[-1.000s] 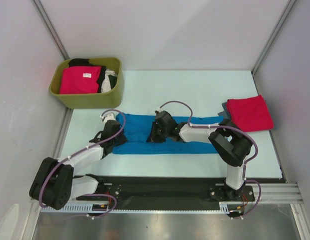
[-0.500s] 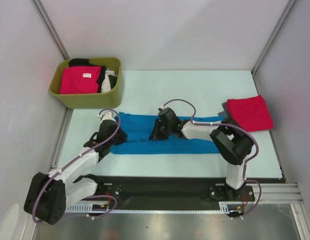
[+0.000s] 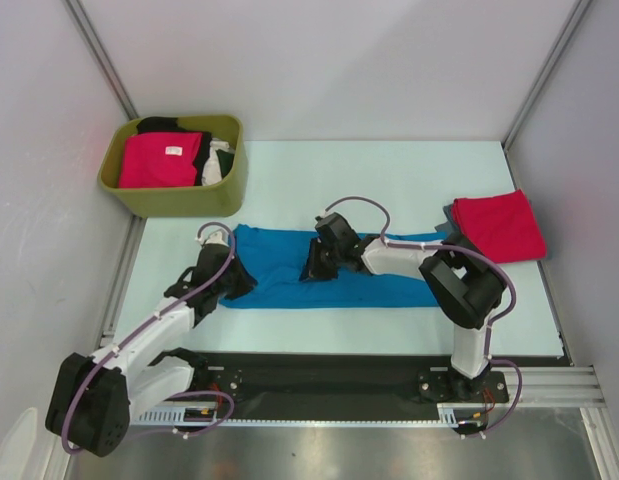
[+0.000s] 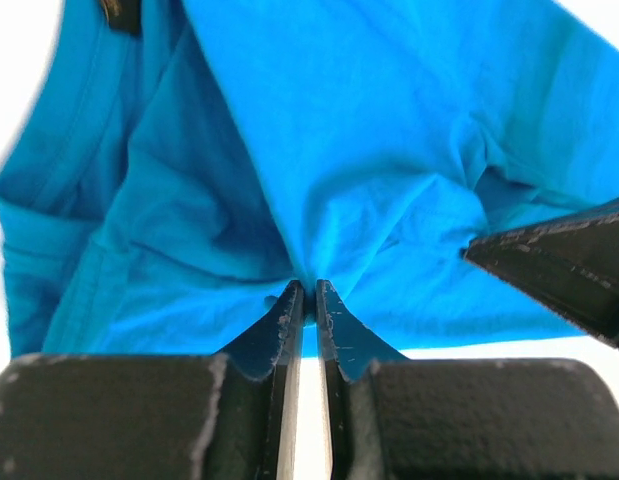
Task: Fold and stack the t-shirts
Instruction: Fold the tshirt
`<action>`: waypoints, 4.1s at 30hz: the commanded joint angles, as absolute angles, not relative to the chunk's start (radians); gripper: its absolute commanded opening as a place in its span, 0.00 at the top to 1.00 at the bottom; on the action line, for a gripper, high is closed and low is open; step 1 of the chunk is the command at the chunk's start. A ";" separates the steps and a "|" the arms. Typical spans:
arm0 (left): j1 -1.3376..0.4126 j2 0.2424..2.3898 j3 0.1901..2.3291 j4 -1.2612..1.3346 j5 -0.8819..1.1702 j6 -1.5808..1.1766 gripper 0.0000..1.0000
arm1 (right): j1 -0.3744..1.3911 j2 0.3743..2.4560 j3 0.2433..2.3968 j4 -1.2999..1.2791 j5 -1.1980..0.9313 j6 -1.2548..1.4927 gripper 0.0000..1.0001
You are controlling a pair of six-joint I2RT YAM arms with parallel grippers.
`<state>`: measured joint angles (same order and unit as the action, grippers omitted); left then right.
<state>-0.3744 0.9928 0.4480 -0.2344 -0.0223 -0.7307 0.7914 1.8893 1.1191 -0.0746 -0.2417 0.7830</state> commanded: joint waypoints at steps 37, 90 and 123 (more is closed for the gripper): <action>-0.146 0.966 0.523 -0.348 0.276 -0.808 0.89 | 0.721 1.936 1.250 -0.133 -0.428 0.804 0.87; -0.256 0.868 0.299 -0.109 0.141 -0.729 0.48 | 0.706 1.973 1.230 -0.074 -0.492 0.816 0.84; -0.296 0.979 0.299 0.020 0.213 -0.792 1.00 | 0.695 1.979 1.241 -0.069 -0.512 0.824 0.85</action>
